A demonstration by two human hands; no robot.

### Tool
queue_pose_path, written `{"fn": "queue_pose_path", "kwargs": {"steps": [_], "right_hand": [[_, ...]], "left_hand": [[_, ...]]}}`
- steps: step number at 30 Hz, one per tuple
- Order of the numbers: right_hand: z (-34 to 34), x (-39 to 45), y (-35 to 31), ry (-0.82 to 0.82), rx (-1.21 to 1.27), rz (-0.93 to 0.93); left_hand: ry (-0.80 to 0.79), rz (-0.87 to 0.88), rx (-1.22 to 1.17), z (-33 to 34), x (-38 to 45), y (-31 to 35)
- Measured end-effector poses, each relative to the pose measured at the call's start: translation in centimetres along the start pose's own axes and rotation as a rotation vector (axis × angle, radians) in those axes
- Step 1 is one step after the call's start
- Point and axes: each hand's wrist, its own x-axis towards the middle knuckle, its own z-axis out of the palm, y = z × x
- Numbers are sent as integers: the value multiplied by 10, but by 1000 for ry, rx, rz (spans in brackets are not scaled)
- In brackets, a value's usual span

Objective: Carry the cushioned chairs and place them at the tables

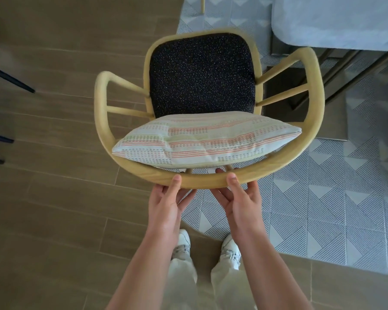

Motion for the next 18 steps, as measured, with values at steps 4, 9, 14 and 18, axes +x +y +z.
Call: {"fn": "queue_pose_path", "kwargs": {"steps": [4, 9, 14, 18], "right_hand": [[4, -4, -6, 1, -2, 14], [13, -11, -7, 82, -12, 39], [22, -27, 8, 149, 2, 54], [27, -45, 25, 218, 10, 81]], "left_hand": [[-28, -86, -50, 2, -1, 8], [-45, -182, -80, 0, -4, 20], [-48, -237, -52, -15, -7, 30], [-32, -278, -17, -33, -12, 36]]}}
